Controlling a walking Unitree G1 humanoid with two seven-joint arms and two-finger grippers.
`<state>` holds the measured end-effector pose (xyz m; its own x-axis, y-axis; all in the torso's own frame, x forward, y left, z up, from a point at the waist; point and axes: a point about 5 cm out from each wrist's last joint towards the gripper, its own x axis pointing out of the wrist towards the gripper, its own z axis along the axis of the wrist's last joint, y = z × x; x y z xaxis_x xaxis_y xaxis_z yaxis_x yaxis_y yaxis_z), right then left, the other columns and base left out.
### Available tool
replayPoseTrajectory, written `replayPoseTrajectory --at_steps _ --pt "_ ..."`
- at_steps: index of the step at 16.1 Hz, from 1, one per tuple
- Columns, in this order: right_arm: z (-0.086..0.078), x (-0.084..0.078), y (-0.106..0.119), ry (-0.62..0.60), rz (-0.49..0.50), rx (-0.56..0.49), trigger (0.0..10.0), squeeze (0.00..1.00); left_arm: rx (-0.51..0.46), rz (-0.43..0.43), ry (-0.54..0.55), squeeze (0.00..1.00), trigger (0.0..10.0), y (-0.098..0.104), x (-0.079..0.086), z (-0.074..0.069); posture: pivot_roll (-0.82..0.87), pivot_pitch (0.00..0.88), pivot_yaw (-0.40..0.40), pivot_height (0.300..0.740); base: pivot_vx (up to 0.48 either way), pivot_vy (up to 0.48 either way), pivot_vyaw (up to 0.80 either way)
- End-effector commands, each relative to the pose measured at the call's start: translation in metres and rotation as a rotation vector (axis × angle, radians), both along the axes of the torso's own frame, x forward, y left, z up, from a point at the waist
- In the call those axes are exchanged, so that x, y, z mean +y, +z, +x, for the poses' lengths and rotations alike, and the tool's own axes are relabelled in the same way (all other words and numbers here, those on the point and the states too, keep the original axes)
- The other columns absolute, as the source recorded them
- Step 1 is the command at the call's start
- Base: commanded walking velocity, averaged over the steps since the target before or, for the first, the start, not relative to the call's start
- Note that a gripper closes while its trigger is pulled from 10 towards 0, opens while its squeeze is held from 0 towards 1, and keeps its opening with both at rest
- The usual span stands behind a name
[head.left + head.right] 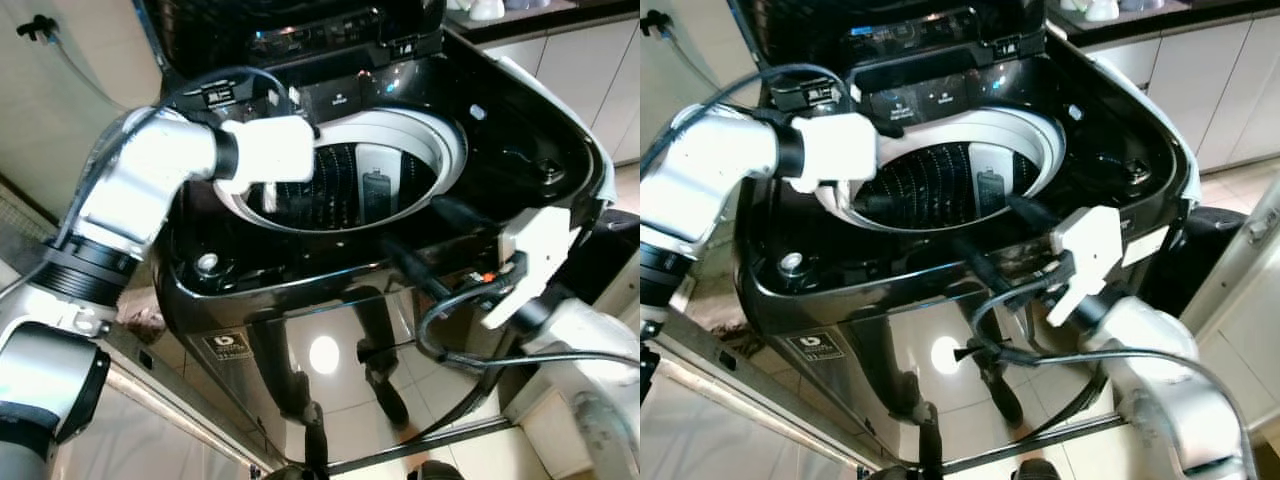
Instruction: Clothes washing
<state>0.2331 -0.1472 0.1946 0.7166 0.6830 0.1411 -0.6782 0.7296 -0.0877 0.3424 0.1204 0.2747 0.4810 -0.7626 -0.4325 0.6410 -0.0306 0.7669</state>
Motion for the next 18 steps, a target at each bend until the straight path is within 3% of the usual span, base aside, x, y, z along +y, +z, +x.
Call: replayPoseTrajectory --at_steps 1,2,3,4,5,6,7,8,9,11,12,14,15,16,17,18 --pt "0.001 0.003 -0.003 -0.002 0.017 0.017 10.0 0.0 -0.015 0.046 -0.023 1.0 10.0 -0.005 -0.001 -0.003 -0.26 0.006 0.176 0.74 0.0 0.0 0.0" --pt "0.002 0.004 -0.005 -0.002 0.02 0.025 10.0 0.0 0.017 0.044 -0.084 1.0 10.0 -0.011 -0.009 -0.011 -0.26 0.004 0.171 0.74 0.0 0.0 0.0" --pt "0.006 0.005 -0.007 -0.015 0.026 0.026 10.0 0.0 0.067 -0.129 -0.083 1.0 10.0 -0.002 -0.018 -0.012 -0.26 0.004 0.171 0.74 0.0 0.0 0.0" --pt "0.008 0.007 -0.007 -0.017 0.033 0.028 10.0 0.0 0.126 -0.223 -0.099 1.0 10.0 -0.005 -0.026 -0.017 -0.25 0.001 0.159 0.74 0.0 0.0 0.0" --pt "0.01 0.008 -0.009 -0.019 0.035 0.033 10.0 0.0 0.332 -0.691 0.012 1.0 10.0 0.024 -0.029 -0.003 -0.25 0.0 0.156 0.74 0.0 0.0 0.0" --pt "0.01 0.008 -0.009 -0.02 0.038 0.034 10.0 0.0 0.421 -0.81 0.056 1.0 10.0 0.028 -0.025 0.002 -0.25 0.0 0.157 0.74 0.0 0.0 0.0" --pt "0.013 0.009 -0.01 -0.022 0.048 0.036 10.0 0.0 0.461 -0.877 0.137 1.0 10.0 0.009 -0.018 0.001 -0.24 0.001 0.151 0.74 0.0 0.0 0.0" --pt "0.015 0.01 -0.011 -0.023 0.05 0.038 10.0 0.0 0.418 -0.867 0.153 1.0 10.0 0.004 -0.018 -0.003 -0.23 0.002 0.148 0.74 0.0 0.0 0.0" --pt "0.016 0.011 -0.013 -0.019 0.054 0.043 10.0 0.0 0.371 -0.882 0.184 0.0 10.0 0.0 -0.021 -0.008 -0.23 0.002 0.148 0.74 0.0 0.0 0.0" --pt "0.017 0.012 -0.013 -0.018 0.057 0.045 10.0 0.0 0.269 -0.88 0.247 0.0 10.0 -0.003 -0.021 -0.008 -0.22 0.004 0.144 0.74 0.0 0.0 0.0" --pt "0.027 0.007 -0.009 -0.132 0.097 0.015 10.0 0.0 0.151 -1.036 0.375 0.0 10.0 -0.018 -0.032 -0.025 -0.21 0.007 0.143 0.74 0.0 0.0 0.0" --pt "0.033 0.002 -0.006 -0.193 0.106 -0.02 10.0 0.0 0.043 -1.076 0.386 0.0 10.0 -0.021 -0.041 -0.037 -0.2 0.0 0.128 0.74 0.0 0.0 0.0" --pt "0.038 -0.001 -0.005 -0.235 0.108 -0.041 10.0 0.0 0.072 -1.087 0.401 0.0 10.0 -0.03 -0.044 -0.037 -0.19 0.0 0.12 0.74 0.0 0.0 0.0" --pt "0.05 -0.008 -0.004 -0.354 0.086 -0.091 10.0 0.0 0.229 -1.129 0.579 0.0 10.0 -0.069 -0.038 -0.029 -0.19 0.0 0.101 0.74 0.0 0.0 0.0" --pt "0.055 -0.006 -0.007 -0.375 0.092 -0.08 10.0 0.0 0.241 -1.126 0.718 0.0 10.0 -0.089 -0.028 -0.025 -0.19 0.0 0.093 0.74 0.0 0.0 0.0" --pt "0.059 0.001 -0.012 -0.366 0.087 -0.064 10.0 0.0 0.216 -1.128 0.768 0.0 10.0 -0.092 -0.025 -0.027 -0.17 0.0 0.068 0.74 0.0 0.0 0.0"
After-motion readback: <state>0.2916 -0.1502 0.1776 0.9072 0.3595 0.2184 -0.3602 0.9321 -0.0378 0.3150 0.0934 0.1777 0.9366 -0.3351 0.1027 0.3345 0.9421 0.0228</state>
